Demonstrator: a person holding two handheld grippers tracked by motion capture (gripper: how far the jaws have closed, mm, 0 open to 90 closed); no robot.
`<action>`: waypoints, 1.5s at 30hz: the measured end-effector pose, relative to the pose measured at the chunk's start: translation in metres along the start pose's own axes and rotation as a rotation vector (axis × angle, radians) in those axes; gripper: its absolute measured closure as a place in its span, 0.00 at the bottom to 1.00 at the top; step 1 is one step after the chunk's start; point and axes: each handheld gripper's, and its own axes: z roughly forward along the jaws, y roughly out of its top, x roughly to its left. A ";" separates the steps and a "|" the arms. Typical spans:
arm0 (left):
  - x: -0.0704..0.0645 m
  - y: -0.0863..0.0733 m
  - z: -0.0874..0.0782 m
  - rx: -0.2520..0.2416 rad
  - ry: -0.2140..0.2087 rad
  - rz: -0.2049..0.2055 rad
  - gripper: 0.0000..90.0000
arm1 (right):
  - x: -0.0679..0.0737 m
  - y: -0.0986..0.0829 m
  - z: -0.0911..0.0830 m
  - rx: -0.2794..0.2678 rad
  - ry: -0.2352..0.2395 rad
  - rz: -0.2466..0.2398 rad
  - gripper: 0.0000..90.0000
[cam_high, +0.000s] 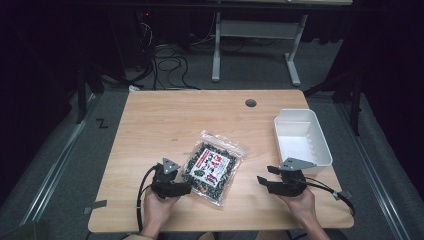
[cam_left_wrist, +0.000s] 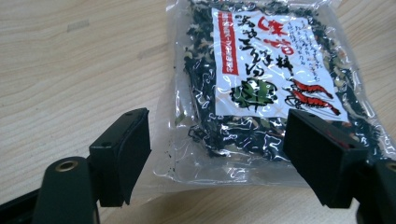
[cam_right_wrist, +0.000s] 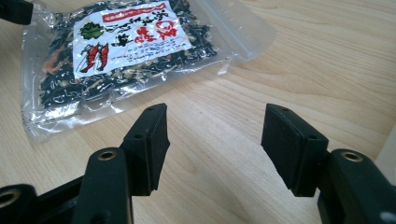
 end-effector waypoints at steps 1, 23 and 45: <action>0.001 0.000 0.000 0.005 0.001 -0.003 0.26 | 0.000 -0.001 0.000 0.007 0.000 -0.004 0.46; 0.005 0.026 0.025 0.051 -0.007 -0.034 0.26 | 0.001 -0.004 0.004 0.028 -0.051 -0.042 0.42; 0.003 0.021 0.042 0.123 -0.051 0.038 0.34 | -0.002 -0.001 -0.002 0.030 -0.032 0.019 0.45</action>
